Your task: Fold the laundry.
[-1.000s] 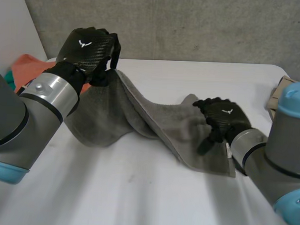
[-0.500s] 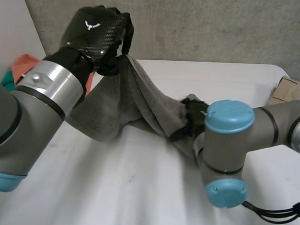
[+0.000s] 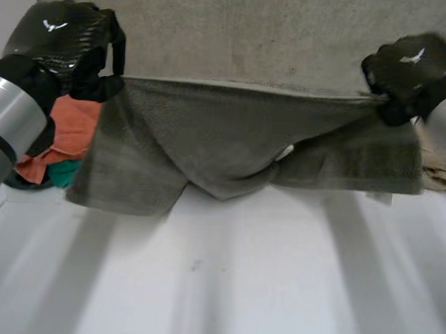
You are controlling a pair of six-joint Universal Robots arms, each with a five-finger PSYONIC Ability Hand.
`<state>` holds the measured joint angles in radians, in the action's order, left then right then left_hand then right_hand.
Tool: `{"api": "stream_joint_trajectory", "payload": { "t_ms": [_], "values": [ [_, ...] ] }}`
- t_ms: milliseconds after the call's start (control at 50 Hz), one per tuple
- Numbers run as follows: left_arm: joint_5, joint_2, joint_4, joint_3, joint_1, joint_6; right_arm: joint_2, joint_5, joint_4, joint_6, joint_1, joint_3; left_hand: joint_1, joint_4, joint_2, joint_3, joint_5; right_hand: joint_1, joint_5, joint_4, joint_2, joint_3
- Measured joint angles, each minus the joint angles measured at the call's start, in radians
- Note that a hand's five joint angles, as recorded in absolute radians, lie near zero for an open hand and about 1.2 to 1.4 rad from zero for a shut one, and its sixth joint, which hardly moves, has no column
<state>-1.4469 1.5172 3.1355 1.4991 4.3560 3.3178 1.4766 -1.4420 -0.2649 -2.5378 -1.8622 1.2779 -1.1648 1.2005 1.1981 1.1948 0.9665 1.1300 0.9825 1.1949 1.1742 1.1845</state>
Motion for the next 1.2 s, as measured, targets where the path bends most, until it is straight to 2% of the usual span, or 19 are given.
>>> {"api": "stream_joint_trajectory", "payload": {
  "t_ms": [80, 140, 300, 440, 480, 540, 560, 600, 640, 660, 680, 760, 860, 920, 960, 1000, 1040, 1100, 1200],
  "values": [
    [0.039, 0.043, -0.107, -0.019, 0.029, 0.004, 0.017, 0.023, -0.235, 0.069, 0.02, -0.126, 0.0, 0.0, 0.0, 0.0, 0.0, 0.0, 0.0, 0.0, 0.0, 0.0],
    [0.064, 0.108, -0.151, -0.026, 0.036, 0.012, -0.011, 0.039, -0.333, 0.089, 0.029, -0.171, 0.0, 0.0, 0.0, 0.0, 0.0, 0.0, 0.0, 0.0, 0.0, 0.0],
    [0.087, 0.404, -0.157, -0.142, 0.029, 0.109, -0.213, 0.072, -0.379, 0.126, 0.034, -0.215, 0.0, 0.0, 0.0, 0.0, 0.0, 0.0, 0.0, 0.0, 0.0, 0.0],
    [0.081, 0.61, -0.034, -0.488, 0.012, 0.163, -0.471, 0.014, -0.208, 0.062, 0.022, -0.52, 0.0, 0.0, 0.0, 0.0, 0.0, 0.0, 0.0, 0.0, 0.0, 0.0],
    [0.079, 0.635, 0.064, -0.599, 0.011, 0.155, -0.522, -0.025, -0.102, 0.006, 0.015, -0.647, 0.0, 0.0, 0.0, 0.0, 0.0, 0.0, 0.0, 0.001, 0.0, 0.0],
    [0.077, 0.641, 0.129, -0.643, 0.012, 0.146, -0.534, -0.037, -0.058, -0.015, 0.012, -0.682, 0.0, 0.0, 0.0, 0.0, 0.0, 0.0, 0.0, 0.001, 0.0, 0.0],
    [0.067, 0.643, 0.283, -0.706, 0.015, 0.124, -0.554, -0.07, 0.111, -0.089, -0.003, -0.773, 0.0, 0.0, 0.0, 0.0, 0.0, 0.0, 0.001, 0.001, 0.0, 0.0],
    [0.055, 0.636, 0.416, -0.733, 0.017, 0.104, -0.552, -0.084, 0.232, -0.13, -0.014, -0.801, 0.0, 0.0, 0.0, 0.0, 0.0, 0.0, 0.016, 0.001, 0.0, 0.0],
    [0.052, 0.633, 0.44, -0.736, 0.018, 0.101, -0.549, -0.087, 0.263, -0.139, -0.017, -0.803, 0.0, 0.0, 0.0, 0.0, 0.0, 0.0, 0.018, 0.001, 0.0, 0.0],
    [0.03, 0.607, 0.568, -0.735, 0.021, 0.084, -0.524, -0.093, 0.402, -0.168, -0.027, -0.793, 0.0, 0.0, 0.0, 0.0, 0.0, 0.0, 0.018, 0.002, 0.0, 0.0],
    [0.02, 0.591, 0.609, -0.723, 0.022, 0.079, -0.505, -0.093, 0.456, -0.176, -0.03, -0.777, 0.0, 0.0, 0.0, 0.0, 0.0, 0.0, 0.018, 0.002, 0.0, 0.0],
    [0.002, 0.535, 0.653, -0.65, 0.028, 0.074, -0.445, -0.075, 0.529, -0.182, -0.033, -0.709, 0.0, 0.0, 0.0, 0.0, 0.0, 0.0, 0.019, 0.002, 0.0, 0.0],
    [-0.003, 0.474, 0.637, -0.523, 0.035, 0.076, -0.409, -0.04, 0.485, -0.178, -0.031, -0.639, 0.0, 0.0, 0.0, 0.0, 0.0, 0.0, 0.022, 0.002, 0.0, 0.0],
    [0.0, 0.421, 0.611, -0.364, 0.043, 0.081, -0.403, -0.005, 0.369, -0.169, -0.03, -0.574, 0.0, 0.0, 0.001, 0.0, 0.0, 0.0, 0.022, 0.002, 0.0, 0.0],
    [0.011, 0.399, 0.597, -0.248, 0.045, 0.082, -0.404, 0.017, 0.277, -0.147, -0.031, -0.521, 0.181, -0.17, -0.189, -0.169, -0.145, 0.0, 0.022, 0.002, 0.0, 0.0],
    [0.028, 0.39, 0.591, -0.161, 0.045, 0.082, -0.404, 0.036, 0.222, -0.122, -0.032, -0.477, 0.595, -0.53, -0.527, -0.519, -0.502, 0.0, 0.022, 0.002, 0.0, 0.0],
    [0.046, 0.389, 0.588, -0.091, 0.045, 0.08, -0.402, 0.056, 0.186, -0.096, -0.034, -0.44, 0.887, -0.817, -0.808, -0.798, -0.778, 0.0, 0.022, 0.002, 0.0, 0.0],
    [0.073, 0.409, 0.587, -0.016, 0.041, 0.071, -0.386, 0.088, 0.153, -0.059, -0.046, -0.391, 0.977, -0.994, -0.986, -0.98, -0.923, 0.0, 0.022, 0.002, 0.0, 0.0],
    [0.091, 0.514, 0.582, 0.006, 0.015, 0.027, -0.3, 0.115, 0.137, -0.032, -0.103, -0.357, 0.977, -1.0, -0.994, -0.987, -0.923, 0.0, 0.022, 0.002, 0.0, 0.0]
  ]
}}
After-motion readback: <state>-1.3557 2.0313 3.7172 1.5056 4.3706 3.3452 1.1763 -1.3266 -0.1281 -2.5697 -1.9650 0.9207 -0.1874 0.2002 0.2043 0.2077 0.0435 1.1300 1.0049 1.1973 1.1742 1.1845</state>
